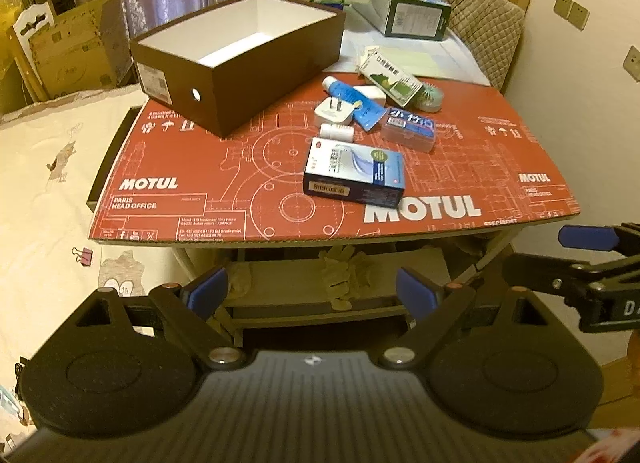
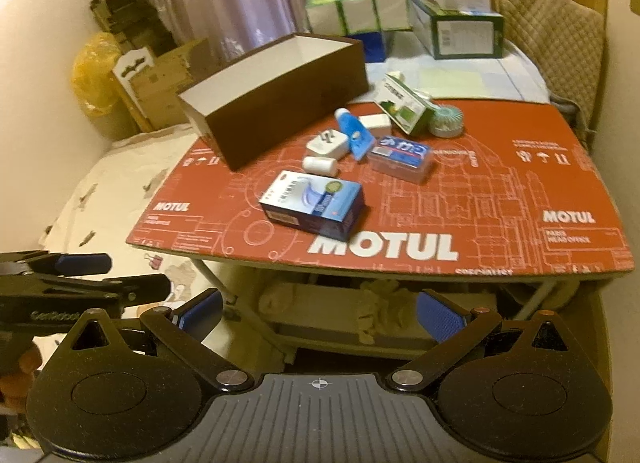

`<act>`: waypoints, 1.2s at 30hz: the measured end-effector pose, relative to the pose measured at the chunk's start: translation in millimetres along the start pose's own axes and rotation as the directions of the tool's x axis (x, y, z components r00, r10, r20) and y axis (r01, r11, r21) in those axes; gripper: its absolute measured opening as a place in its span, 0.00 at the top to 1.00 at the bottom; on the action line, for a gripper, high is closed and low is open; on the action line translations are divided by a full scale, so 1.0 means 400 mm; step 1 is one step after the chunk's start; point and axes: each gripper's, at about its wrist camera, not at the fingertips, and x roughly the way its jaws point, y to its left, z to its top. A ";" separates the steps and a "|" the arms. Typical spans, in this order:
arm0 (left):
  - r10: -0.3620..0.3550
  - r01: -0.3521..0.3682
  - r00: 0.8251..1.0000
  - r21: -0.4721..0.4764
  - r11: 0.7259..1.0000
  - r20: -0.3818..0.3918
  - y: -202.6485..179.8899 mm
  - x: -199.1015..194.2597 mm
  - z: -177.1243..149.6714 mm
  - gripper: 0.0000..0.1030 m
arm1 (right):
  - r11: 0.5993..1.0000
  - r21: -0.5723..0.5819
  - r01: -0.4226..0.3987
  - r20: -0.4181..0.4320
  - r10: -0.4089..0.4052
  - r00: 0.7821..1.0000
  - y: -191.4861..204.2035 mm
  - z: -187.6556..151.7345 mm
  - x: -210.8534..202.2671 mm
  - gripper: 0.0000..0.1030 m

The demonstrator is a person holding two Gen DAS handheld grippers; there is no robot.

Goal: Organize rigid objects

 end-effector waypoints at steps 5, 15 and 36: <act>-0.003 0.003 1.000 -0.006 1.000 -0.024 0.007 0.038 0.007 0.13 | 1.000 -0.003 -0.025 0.007 0.025 1.000 -0.019 0.007 0.026 0.02; 0.015 -0.016 0.999 -0.026 1.000 -0.043 0.025 0.122 0.040 0.13 | 0.992 -0.098 -0.081 0.016 0.083 0.996 -0.050 0.050 0.115 0.12; 0.080 -0.093 0.992 -0.139 0.986 -0.092 0.026 0.313 0.132 0.14 | 0.912 -0.321 -0.255 -0.117 0.229 0.966 -0.143 0.197 0.375 0.16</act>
